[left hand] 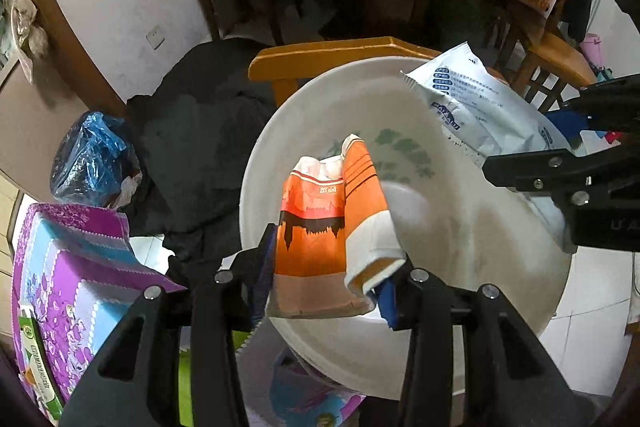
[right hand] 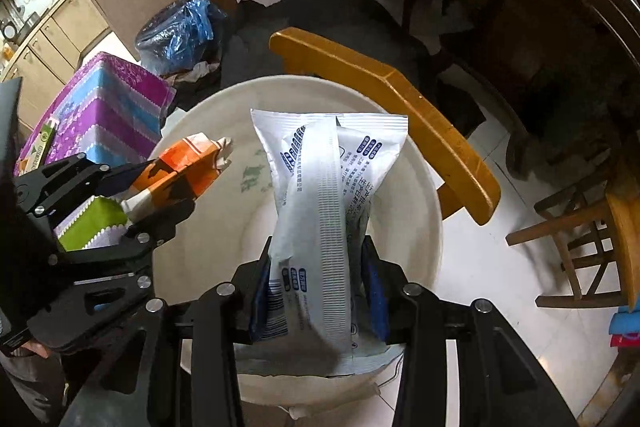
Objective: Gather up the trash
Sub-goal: 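Open both tools to drop the wrappers into the white bucket, then move both tools back toward the table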
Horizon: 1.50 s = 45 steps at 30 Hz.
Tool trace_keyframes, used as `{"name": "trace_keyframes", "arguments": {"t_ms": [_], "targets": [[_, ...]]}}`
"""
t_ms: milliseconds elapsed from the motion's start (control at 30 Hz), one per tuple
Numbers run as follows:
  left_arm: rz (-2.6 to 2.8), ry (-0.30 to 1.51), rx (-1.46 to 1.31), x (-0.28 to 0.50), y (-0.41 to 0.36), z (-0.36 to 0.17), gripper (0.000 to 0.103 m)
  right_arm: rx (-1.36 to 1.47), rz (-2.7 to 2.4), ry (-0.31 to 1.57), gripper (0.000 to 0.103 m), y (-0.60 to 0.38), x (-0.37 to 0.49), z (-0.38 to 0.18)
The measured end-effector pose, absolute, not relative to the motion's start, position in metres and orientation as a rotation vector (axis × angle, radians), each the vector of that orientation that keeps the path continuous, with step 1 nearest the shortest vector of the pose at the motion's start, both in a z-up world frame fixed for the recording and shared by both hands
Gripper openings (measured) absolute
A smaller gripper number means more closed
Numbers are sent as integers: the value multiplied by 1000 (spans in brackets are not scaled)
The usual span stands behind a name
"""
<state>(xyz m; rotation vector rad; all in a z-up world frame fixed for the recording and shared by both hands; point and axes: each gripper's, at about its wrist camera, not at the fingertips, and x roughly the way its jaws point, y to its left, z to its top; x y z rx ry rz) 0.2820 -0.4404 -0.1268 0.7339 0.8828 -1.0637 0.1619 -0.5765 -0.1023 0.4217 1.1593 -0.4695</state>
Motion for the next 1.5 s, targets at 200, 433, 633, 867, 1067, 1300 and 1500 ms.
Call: {"name": "trace_keyframes", "arguments": {"t_ms": [200,433,633,867,1067,1300,1500], "targets": [[-1048,894,724,285,-443,-129,58,440,-469,1156,50,-580,166,-105],[-1050,864,738,280,-441,-127,60,432,-479,1149,51,-581,159,-105],[-1053,853,728,280,-439,-122,60,435,-488,1157,51,-584,155,-107],[-1051,840,704,278,-436,-117,60,430,-499,1153,51,-584,151,-105],[-1051,817,690,277,-433,-110,60,431,-500,1148,51,-582,149,-105],[-1011,772,653,279,-418,-98,60,389,-504,1142,51,-570,149,-102],[-922,672,586,279,-372,-81,60,361,-481,1022,51,-552,147,-78]]}}
